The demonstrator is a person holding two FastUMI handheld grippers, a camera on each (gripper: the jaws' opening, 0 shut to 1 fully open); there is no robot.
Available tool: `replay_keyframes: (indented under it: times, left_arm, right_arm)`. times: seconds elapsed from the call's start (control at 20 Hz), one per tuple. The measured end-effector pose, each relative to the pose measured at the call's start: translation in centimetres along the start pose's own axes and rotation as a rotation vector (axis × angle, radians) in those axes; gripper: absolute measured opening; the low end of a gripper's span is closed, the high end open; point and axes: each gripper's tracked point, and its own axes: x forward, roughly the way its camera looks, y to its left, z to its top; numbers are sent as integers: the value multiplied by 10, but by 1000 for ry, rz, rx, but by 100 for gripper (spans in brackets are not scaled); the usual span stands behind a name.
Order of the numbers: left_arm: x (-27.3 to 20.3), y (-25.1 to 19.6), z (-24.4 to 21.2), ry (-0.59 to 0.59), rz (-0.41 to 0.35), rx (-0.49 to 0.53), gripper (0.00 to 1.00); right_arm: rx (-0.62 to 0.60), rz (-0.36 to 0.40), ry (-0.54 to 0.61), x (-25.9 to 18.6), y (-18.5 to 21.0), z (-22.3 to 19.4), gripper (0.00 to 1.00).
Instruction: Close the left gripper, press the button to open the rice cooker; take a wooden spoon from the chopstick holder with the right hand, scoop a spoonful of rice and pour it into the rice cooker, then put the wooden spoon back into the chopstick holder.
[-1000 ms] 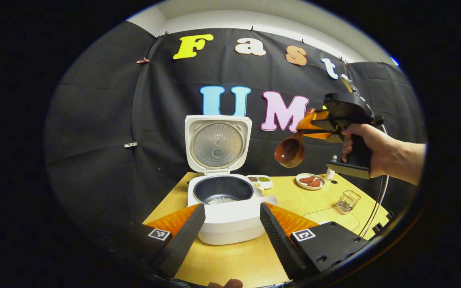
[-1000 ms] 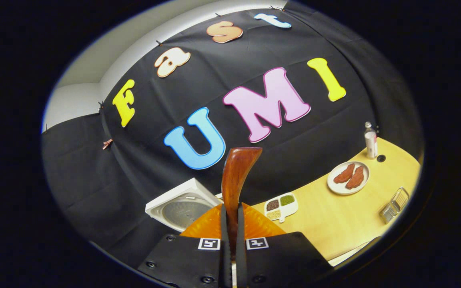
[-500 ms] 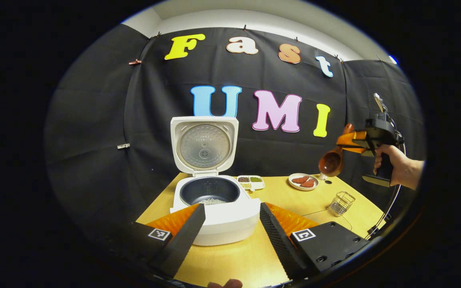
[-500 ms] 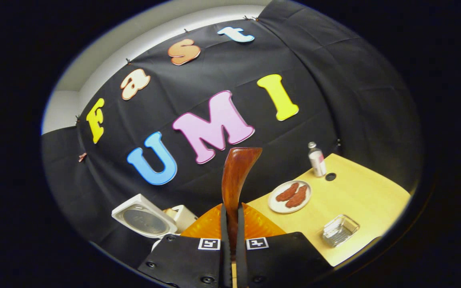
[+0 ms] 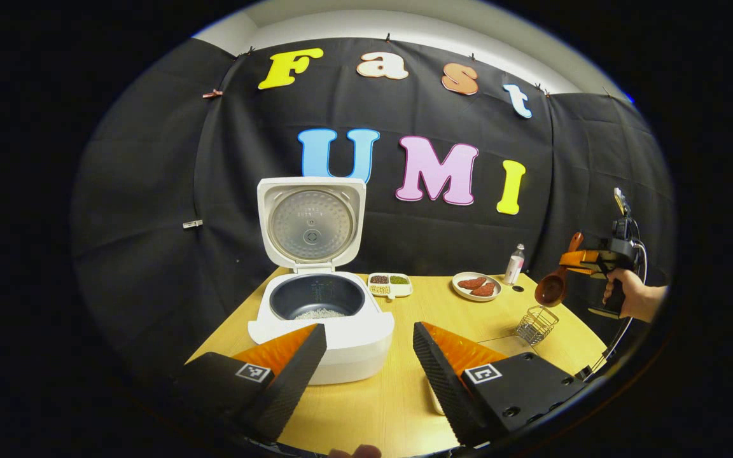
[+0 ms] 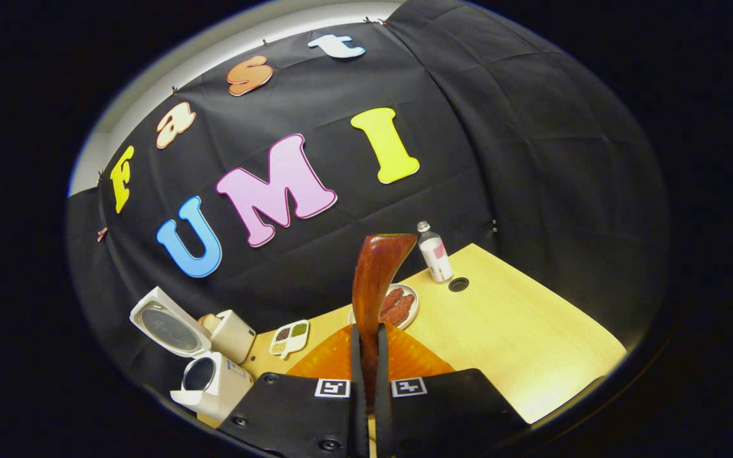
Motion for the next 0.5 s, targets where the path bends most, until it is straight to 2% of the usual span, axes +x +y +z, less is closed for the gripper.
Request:
replay_keyframes:
  times: [0.25,0.5]
  left_arm:
    - [5,-19,-5,26,15,19,95]
    - [13,-45,-11,50,7,-20,95]
  right_arm:
    - [-39,-17,33,22,-43,-15,9]
    - [-97,1,80,37,-58,-37,9]
